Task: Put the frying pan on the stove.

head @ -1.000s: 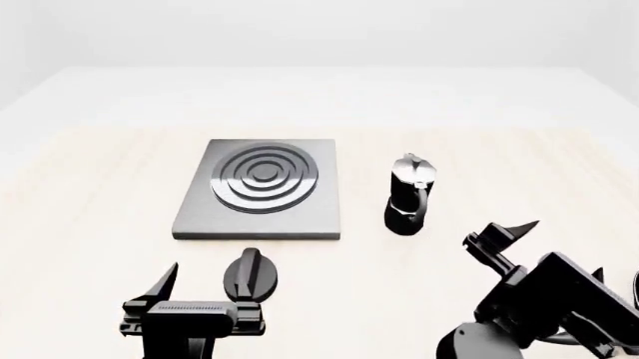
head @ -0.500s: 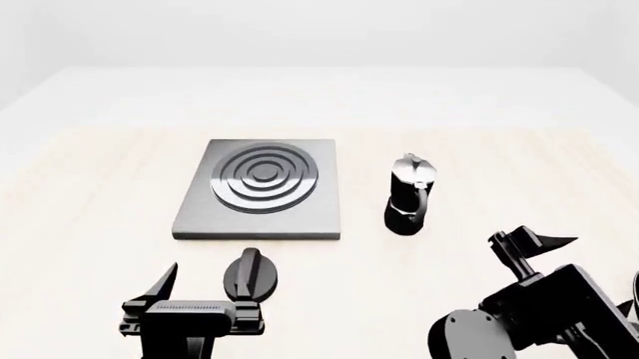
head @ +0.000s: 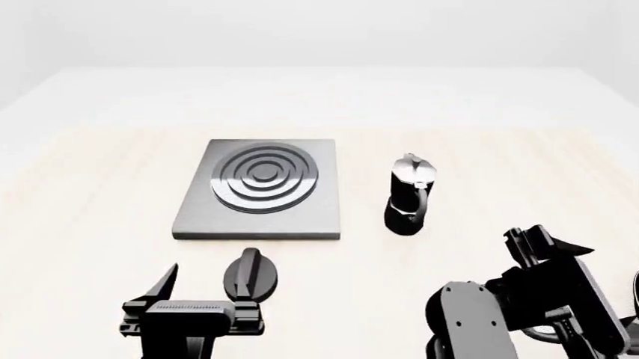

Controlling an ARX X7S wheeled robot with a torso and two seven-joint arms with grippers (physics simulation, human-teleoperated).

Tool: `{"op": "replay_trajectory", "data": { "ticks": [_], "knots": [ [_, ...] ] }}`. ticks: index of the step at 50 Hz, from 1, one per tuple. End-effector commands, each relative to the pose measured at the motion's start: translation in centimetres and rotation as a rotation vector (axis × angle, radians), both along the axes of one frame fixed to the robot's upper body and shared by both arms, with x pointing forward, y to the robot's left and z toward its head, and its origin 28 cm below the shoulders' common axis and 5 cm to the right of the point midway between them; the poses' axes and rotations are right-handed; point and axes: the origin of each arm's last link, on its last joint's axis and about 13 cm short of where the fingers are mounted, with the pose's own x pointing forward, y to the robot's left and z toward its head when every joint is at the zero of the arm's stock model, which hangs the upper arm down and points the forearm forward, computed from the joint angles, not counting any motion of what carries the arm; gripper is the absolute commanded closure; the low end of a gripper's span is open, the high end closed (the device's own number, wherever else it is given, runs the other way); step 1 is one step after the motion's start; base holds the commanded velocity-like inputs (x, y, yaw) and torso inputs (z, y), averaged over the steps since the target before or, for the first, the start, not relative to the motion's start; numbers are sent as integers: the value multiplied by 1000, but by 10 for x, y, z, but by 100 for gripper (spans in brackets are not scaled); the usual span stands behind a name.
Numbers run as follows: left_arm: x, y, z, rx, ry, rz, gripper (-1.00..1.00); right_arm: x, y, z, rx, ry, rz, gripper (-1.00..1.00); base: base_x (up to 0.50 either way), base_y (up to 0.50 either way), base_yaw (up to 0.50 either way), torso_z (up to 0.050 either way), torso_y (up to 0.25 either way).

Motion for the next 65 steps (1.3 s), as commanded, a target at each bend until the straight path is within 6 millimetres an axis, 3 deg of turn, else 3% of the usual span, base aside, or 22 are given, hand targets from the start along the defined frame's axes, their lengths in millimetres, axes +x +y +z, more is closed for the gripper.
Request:
{"op": "replay_trajectory", "data": {
  "ticks": [1, 21, 37, 56, 65],
  "knots": [
    [0, 1, 1, -4, -2, 2, -100, 11, -1, -8, 15, 45, -28, -100, 0, 0, 0, 0, 0],
    [0, 0, 1, -7, 0, -1, -100, 17, -12, -13, 41, 114, -54, -100, 0, 0, 0, 0, 0],
    [0, 2, 2, -9, -4, 4, -100, 22, -16, -33, 153, 172, -14, -100, 0, 0, 0, 0, 0],
    [1, 1, 1, -11, 1, 0, -100, 6, -21, -23, 156, 190, -21, -100, 0, 0, 0, 0, 0],
    [0, 1, 1, -13, -2, 2, -100, 5, -22, -29, 172, 215, -25, -100, 0, 0, 0, 0, 0]
  ]
}}
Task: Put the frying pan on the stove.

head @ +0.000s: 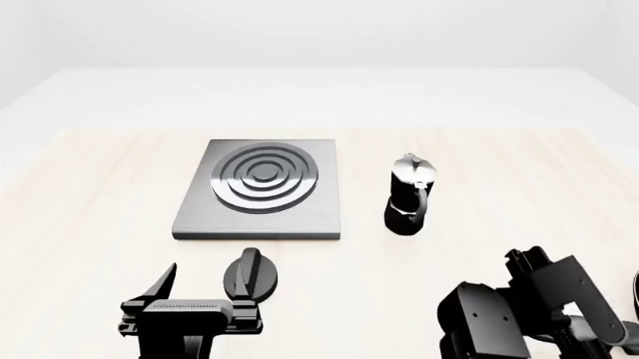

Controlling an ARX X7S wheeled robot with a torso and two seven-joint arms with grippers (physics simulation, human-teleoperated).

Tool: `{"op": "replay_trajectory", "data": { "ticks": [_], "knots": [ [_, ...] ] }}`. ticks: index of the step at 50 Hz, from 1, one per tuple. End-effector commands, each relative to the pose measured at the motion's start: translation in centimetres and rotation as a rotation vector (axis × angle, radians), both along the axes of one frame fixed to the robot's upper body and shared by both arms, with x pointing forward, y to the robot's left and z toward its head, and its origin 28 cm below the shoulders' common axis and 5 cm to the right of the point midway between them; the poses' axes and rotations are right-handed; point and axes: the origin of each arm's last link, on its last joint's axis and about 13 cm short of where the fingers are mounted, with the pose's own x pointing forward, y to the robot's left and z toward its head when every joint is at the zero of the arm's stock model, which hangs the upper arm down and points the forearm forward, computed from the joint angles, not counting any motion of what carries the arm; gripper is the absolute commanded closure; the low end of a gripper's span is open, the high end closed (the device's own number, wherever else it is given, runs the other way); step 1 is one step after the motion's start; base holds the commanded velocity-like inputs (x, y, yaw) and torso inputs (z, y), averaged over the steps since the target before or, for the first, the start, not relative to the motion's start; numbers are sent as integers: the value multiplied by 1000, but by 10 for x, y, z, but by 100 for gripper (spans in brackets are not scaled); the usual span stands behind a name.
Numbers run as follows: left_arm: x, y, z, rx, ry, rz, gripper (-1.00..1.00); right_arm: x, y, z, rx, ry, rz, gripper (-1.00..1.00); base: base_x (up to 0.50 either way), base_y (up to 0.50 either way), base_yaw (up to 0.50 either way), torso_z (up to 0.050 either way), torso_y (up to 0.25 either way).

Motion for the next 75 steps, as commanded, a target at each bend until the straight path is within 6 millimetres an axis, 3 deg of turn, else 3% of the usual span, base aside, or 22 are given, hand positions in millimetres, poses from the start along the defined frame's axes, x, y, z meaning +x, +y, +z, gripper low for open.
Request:
{"op": "replay_trajectory", "data": {
  "ticks": [1, 51, 52, 75],
  "knots": [
    [0, 0, 0, -2, -1, 1, -100, -4, -2, -4, 17, 24, -1, -100, 0, 0, 0, 0, 0],
    [0, 0, 0, 1, 1, 2, -100, -5, -4, -21, 176, 78, -6, -100, 0, 0, 0, 0, 0],
    [0, 0, 0, 1, 1, 2, -100, -6, -5, -21, 180, 80, -17, 100, 0, 0, 0, 0, 0],
    [2, 1, -1, -4, 6, 5, -100, -9, 0, -11, 98, 35, 14, 100, 0, 0, 0, 0, 0]
  ]
}}
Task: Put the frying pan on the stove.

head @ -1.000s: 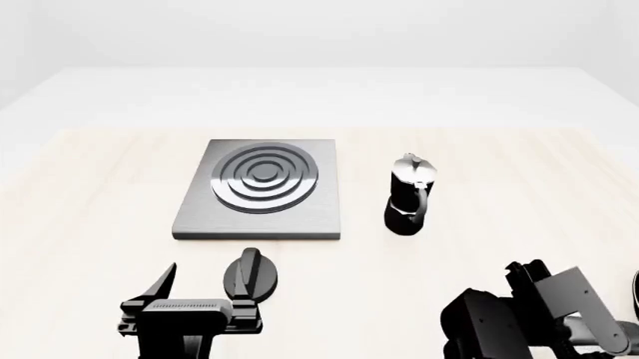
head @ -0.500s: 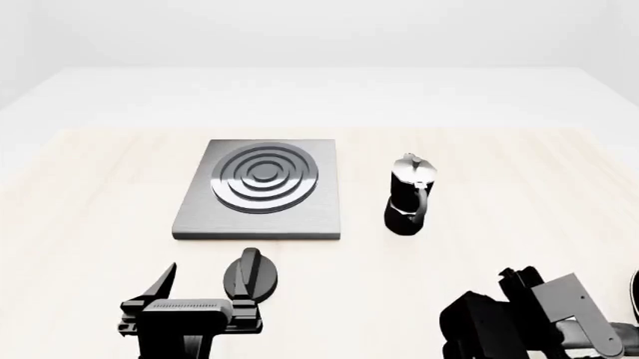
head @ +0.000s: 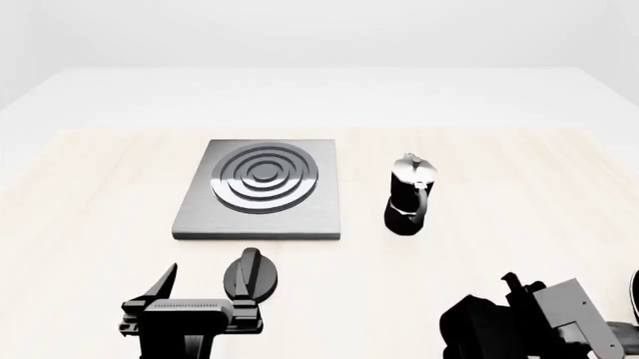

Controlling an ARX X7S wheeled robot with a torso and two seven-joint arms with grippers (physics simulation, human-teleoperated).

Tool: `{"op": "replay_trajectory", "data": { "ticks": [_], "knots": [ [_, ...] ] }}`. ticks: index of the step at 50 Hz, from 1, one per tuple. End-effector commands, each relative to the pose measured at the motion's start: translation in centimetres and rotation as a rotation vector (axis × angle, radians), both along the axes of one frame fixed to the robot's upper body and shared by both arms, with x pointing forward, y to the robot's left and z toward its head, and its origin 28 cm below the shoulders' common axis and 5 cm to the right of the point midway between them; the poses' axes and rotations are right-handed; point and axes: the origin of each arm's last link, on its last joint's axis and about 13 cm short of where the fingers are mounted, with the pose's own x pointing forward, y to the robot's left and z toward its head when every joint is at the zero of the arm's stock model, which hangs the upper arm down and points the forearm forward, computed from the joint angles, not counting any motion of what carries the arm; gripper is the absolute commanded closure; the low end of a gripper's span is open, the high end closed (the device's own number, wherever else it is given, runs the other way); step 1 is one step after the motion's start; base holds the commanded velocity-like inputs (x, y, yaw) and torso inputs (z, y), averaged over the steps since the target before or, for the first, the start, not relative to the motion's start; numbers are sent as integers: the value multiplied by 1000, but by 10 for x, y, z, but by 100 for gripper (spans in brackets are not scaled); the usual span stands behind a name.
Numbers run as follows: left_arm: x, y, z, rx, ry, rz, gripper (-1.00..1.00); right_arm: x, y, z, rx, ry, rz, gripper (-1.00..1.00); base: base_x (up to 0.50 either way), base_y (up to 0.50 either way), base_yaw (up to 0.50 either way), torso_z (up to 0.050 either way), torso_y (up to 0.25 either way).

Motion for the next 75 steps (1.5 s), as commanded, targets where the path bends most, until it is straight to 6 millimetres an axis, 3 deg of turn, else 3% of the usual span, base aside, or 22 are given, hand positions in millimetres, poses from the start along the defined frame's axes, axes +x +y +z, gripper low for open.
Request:
{"op": "replay_trajectory", "data": {
  "ticks": [1, 38, 75],
  "knots": [
    [1, 1, 0, -4, 1, 4, -100, -2, 4, 9, -68, -33, 38, 100, 0, 0, 0, 0, 0],
    [-1, 2, 1, 0, -6, 7, -100, -19, 19, 48, -299, -192, 165, 100, 0, 0, 0, 0, 1],
    [0, 0, 0, 4, 0, 4, -100, -36, 47, 78, -353, -394, 531, 100, 0, 0, 0, 0, 1]
  ]
}}
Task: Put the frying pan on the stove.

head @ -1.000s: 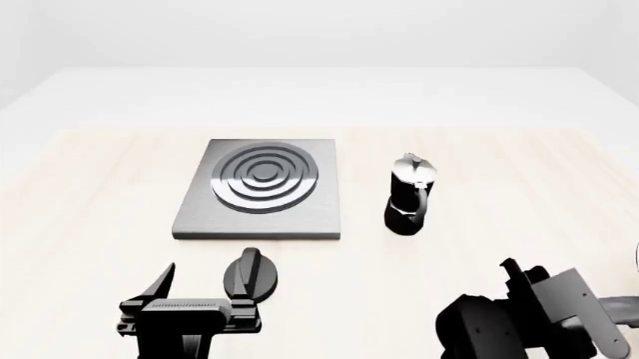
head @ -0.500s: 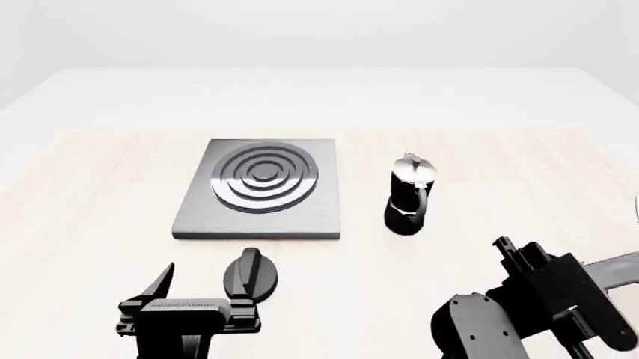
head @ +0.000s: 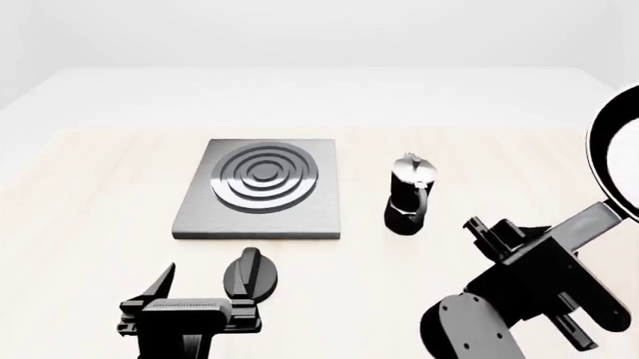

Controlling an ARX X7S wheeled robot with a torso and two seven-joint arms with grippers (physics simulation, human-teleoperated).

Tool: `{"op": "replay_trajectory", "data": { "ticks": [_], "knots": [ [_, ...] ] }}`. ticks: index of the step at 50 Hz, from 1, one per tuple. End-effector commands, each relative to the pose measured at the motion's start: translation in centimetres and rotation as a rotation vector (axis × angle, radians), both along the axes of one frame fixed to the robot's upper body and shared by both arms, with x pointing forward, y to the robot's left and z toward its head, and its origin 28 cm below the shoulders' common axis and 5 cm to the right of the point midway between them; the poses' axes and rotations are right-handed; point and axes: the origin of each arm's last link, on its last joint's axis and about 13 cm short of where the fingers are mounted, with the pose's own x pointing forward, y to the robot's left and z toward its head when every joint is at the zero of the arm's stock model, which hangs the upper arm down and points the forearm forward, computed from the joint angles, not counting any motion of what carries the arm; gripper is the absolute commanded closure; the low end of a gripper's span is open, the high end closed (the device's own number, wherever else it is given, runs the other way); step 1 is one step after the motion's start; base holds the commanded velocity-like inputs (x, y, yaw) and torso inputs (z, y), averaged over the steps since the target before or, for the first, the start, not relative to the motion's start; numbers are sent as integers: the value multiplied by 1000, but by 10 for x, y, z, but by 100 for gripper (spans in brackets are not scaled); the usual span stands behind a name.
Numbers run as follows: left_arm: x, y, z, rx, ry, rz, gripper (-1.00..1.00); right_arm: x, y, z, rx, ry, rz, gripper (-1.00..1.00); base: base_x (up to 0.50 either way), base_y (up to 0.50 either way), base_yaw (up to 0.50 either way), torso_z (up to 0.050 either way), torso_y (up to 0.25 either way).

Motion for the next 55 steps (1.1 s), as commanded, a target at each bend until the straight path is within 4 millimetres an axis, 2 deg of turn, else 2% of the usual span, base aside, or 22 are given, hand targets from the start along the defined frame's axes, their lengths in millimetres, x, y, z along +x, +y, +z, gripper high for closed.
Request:
{"op": "replay_trajectory", "data": {
  "ticks": [1, 24, 34, 55],
  "knots": [
    [1, -1, -1, 7, 3, 1, -100, -7, 7, 18, -68, -101, 149, 100, 0, 0, 0, 0, 0],
    [0, 0, 0, 1, 3, 0, -100, -17, 27, 31, -175, -137, 407, 100, 0, 0, 0, 0, 2],
    [0, 1, -1, 0, 4, 2, -100, -18, 35, 21, -219, -110, 494, 100, 0, 0, 0, 1, 1],
    [1, -1, -2, 5, 7, 2, -100, -23, 56, 14, -363, -113, 736, 100, 0, 0, 0, 0, 2]
  ]
}}
